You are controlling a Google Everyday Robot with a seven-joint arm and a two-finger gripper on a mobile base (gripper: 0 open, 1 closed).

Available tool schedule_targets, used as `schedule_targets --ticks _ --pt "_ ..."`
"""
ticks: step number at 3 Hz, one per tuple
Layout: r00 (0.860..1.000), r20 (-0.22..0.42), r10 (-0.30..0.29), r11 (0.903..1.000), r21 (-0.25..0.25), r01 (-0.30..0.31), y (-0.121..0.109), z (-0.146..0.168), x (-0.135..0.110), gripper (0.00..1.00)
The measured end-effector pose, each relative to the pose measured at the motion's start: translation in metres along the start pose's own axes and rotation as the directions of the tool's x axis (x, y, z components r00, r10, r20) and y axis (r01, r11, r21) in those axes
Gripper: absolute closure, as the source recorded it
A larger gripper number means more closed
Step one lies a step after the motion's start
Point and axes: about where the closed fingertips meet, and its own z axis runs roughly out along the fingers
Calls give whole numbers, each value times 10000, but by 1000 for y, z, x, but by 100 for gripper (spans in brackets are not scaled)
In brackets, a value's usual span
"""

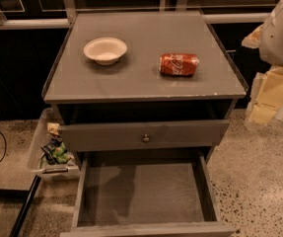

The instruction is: Place coke can into middle drawer

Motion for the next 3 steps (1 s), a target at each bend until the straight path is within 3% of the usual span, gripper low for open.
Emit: schedule_targets --ticks 2,3 --pt "9997 208 131 9997 218 -135 -7 -2 -2 0" --pt "9915 1182 544 9967 534 -610 -33 8 -13 0"
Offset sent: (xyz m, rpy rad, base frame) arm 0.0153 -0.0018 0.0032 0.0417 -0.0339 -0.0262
